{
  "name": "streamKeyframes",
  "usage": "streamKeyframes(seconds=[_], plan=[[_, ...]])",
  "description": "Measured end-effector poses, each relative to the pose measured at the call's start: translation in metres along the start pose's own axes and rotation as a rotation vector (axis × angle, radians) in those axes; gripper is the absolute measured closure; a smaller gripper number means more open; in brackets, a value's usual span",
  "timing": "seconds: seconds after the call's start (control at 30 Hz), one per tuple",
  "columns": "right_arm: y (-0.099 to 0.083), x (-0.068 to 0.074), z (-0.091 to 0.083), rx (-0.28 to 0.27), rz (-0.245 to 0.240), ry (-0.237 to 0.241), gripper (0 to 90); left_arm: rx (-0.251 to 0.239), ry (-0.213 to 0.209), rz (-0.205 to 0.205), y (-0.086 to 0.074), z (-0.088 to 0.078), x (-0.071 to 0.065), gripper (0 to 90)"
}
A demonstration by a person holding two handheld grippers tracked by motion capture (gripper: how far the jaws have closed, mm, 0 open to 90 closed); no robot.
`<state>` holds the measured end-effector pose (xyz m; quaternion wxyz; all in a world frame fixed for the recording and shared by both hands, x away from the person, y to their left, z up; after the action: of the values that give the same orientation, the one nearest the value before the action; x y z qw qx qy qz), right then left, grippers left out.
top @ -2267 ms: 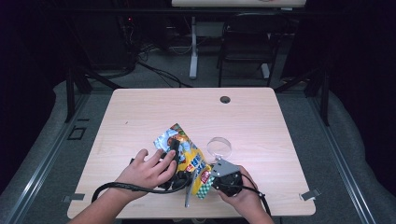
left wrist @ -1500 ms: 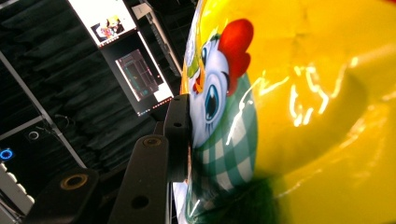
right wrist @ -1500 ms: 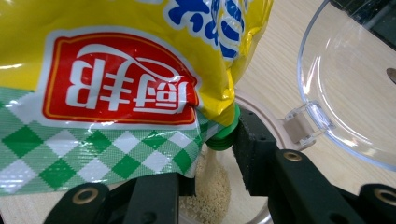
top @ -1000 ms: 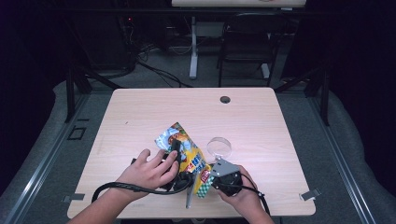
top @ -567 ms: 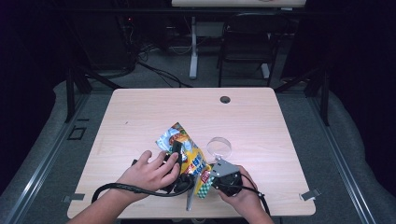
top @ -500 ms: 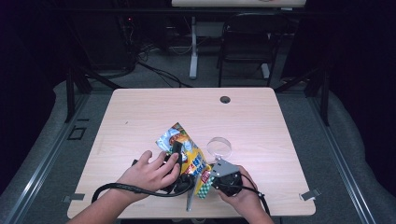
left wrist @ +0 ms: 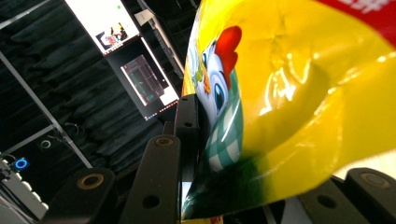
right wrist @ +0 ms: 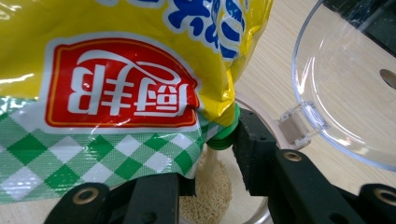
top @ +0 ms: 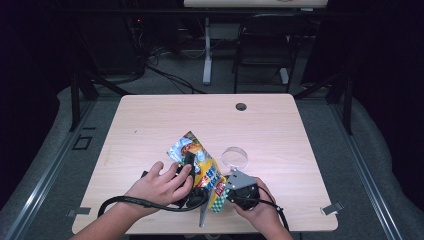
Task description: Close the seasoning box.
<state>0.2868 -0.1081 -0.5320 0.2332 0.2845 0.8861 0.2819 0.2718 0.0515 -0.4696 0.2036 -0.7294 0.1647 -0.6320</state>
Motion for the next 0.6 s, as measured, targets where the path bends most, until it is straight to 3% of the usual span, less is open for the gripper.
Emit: streamKeyframes(seconds=[0.13, 0.2, 0.47, 0.5, 0.53, 0.6], plan=[[0.0, 0.0, -0.0001, -0.002, 0.002, -0.002, 70.8, -0.009, -0.005, -0.017, 0.0, 0.0003, -0.0009, 75.7], [0.0001, 0.0, -0.0002, -0.002, 0.001, -0.001, 70.8, -0.007, 0.01, -0.008, 0.0001, -0.0005, 0.0003, 75.8], [0.0004, 0.0005, -0.0001, -0.005, 0.01, 0.004, 70.8, -0.003, 0.003, 0.002, 0.0005, -0.0007, 0.0021, 75.7], [0.0005, 0.0003, -0.0005, -0.003, 0.009, 0.005, 70.8, -0.01, 0.03, 0.017, 0.0012, -0.0012, 0.0044, 75.7], [0.0005, 0.0002, -0.0006, -0.003, 0.01, 0.009, 70.8, -0.004, 0.006, 0.004, 0.0007, -0.0008, 0.003, 75.8], [0.0006, 0.0, -0.0008, -0.009, 0.026, 0.021, 70.8, -0.004, 0.006, 0.003, 0.0006, -0.001, 0.0037, 75.8]])
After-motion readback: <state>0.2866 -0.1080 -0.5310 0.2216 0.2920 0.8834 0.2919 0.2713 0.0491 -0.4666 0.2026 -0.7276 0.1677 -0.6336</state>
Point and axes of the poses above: each handheld gripper's, and its own axes: z roughly forward along the jaws, y roughly out of its top, x roughly to its left, the point moved 3 cm from there along z, roughly forward along the jaws, and after that the axes turned 8 degrees about x, right-handed, at the moved point
